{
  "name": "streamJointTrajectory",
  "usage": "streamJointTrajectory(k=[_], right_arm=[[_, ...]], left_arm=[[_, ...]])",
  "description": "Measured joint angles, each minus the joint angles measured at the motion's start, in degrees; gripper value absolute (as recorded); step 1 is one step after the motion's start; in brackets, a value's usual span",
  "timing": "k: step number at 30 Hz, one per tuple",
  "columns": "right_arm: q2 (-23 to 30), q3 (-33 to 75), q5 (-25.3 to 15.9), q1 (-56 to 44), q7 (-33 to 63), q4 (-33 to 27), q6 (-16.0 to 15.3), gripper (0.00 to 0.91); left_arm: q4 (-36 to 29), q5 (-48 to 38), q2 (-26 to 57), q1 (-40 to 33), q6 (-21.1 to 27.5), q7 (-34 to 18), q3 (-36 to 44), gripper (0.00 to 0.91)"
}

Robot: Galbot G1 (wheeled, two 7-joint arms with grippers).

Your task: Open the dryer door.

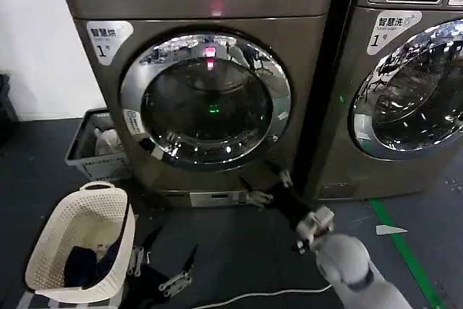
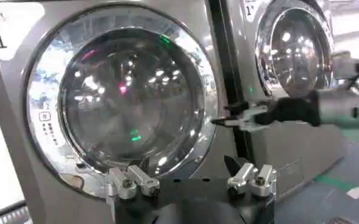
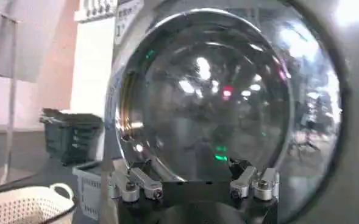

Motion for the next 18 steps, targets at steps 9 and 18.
streamJointTrajectory(k=[9, 18], right_arm=[[1.87, -8.79, 0.36, 11.23, -1.03, -8.06, 1.3, 0.907], [5.44, -15.89, 0.4, 20.33, -1.81, -14.76, 2.09, 0.907]], left_arm=[[-0.86, 0.73, -0.03, 1.27, -0.46, -0.01, -0.1, 0.907], [-1.36, 1.46, -0.52, 1.92, -1.11, 0.07, -0.1, 0.907]])
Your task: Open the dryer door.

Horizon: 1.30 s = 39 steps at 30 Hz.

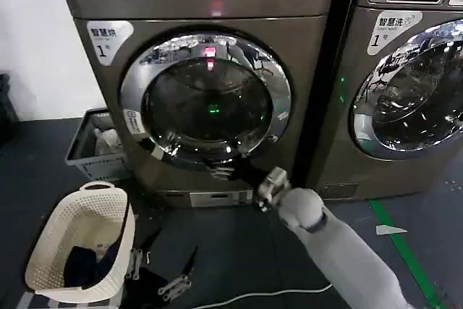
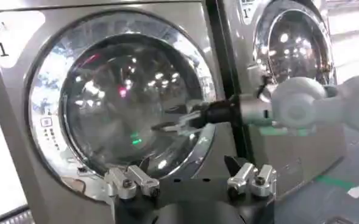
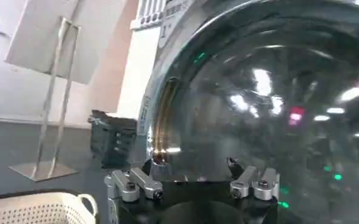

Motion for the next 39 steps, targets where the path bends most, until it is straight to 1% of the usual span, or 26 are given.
streamJointTrajectory(k=[7, 16, 24, 34, 39], right_arm=[[3.81, -3.39, 0.23, 5.16, -0.15, -5.3, 0.14, 0.907], [8.43, -5.97, 0.04, 9.31, -0.01, -11.14, 0.31, 0.907], [11.66, -7.44, -0.28, 12.83, -0.32, -17.4, 1.63, 0.907], [15.53, -9.36, -0.57, 16.42, -0.21, -22.87, 2.29, 0.907], [17.67, -9.79, -1.51, 18.47, -0.35, -25.76, 2.99, 0.907]], left_arm=[[0.0, 0.15, -0.37, 0.4, -0.49, 0.07, -0.66, 0.907], [0.43, 0.44, -0.66, 0.41, -0.83, 0.15, -0.7, 0.907], [0.6, 0.45, -0.82, 0.38, -0.97, 0.27, -0.67, 0.907], [0.7, 0.61, -1.47, 0.41, -1.23, 0.5, -0.65, 0.907], [0.71, 0.62, -1.96, 0.3, -1.41, 0.82, -0.67, 0.907]])
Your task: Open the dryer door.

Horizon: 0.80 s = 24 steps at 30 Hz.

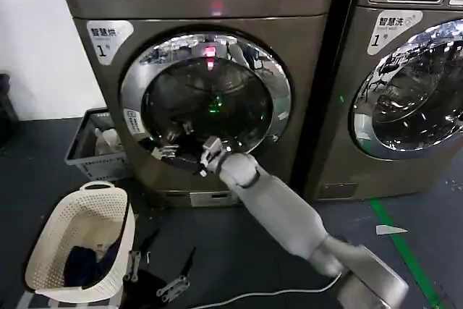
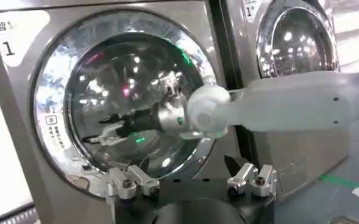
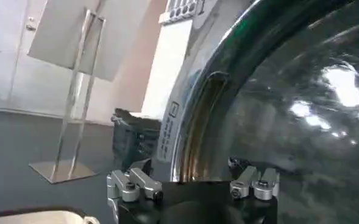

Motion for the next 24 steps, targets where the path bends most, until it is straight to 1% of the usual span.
streamJointTrajectory(k=[9, 14, 20, 24], right_arm=[[2.76, -0.51, -0.1, 2.38, -1.15, -4.63, 0.79, 0.907], [3.45, -1.47, 0.19, 3.47, -2.66, -6.19, 1.16, 0.907], [4.42, -2.66, 1.52, 4.47, -4.86, -7.01, 1.94, 0.907], [5.03, -3.18, 1.69, 5.34, -6.84, -8.43, 3.54, 0.907]], left_arm=[[-0.25, 0.76, -0.61, 0.82, -0.62, 0.11, 0.11, 0.907], [-0.26, 1.63, -0.79, 1.38, -1.22, 0.11, 0.21, 0.907], [-0.56, 1.91, -1.48, 1.62, -1.45, 0.11, 0.2, 0.907], [-0.73, 2.06, -1.69, 2.04, -1.7, 0.04, 0.05, 0.907]])
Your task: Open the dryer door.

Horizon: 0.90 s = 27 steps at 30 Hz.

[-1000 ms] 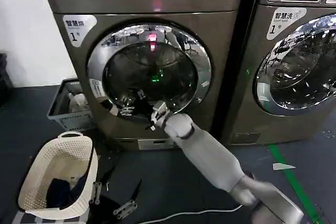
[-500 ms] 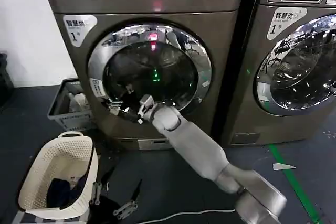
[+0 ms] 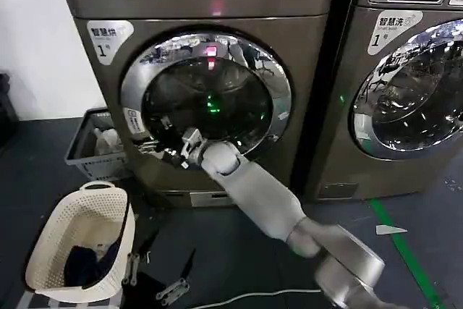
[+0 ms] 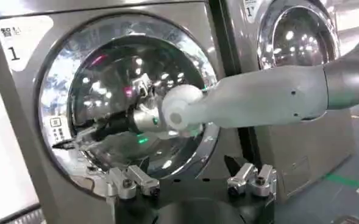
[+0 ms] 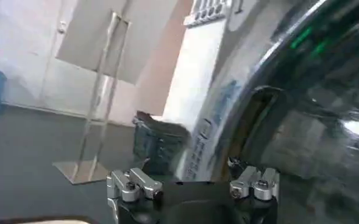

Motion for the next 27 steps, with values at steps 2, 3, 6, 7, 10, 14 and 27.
streamJointTrajectory(k=[2, 3, 6, 7, 10, 14, 27], right_arm=[[0.11, -0.18, 0.66, 0.23, -1.06, -0.3, 0.14, 0.907], [0.11, -0.3, 1.05, 0.32, -1.55, -0.3, 0.26, 0.907], [-0.03, -0.35, 1.81, 0.52, -3.8, -0.34, 0.96, 0.907], [-0.14, -0.39, 2.25, 0.53, -4.52, -0.34, 1.17, 0.907], [-0.7, -0.5, 3.8, 0.36, -7.11, 0.23, 2.03, 0.907], [-2.22, -1.16, 5.77, -0.33, -10.42, 1.76, 3.94, 0.907], [-8.39, -2.94, 14.65, -1.85, -23.62, 7.34, 9.12, 0.907]], left_arm=[[0.0, 0.14, -0.14, 0.2, -0.21, -0.05, 0.04, 0.907], [0.02, 0.3, -0.26, 0.26, -0.33, -0.09, 0.1, 0.907], [0.05, 0.44, -0.49, 0.34, -0.4, -0.13, 0.1, 0.907], [0.05, 0.49, -0.53, 0.39, -0.4, -0.13, 0.06, 0.907], [-0.06, 0.64, -0.66, 0.49, -0.41, -0.13, -0.02, 0.907], [-0.15, 0.77, -0.8, 0.44, -0.45, -0.24, -0.82, 0.907], [-0.45, -11.2, 1.57, -3.35, 0.29, 1.01, -14.36, 0.907]])
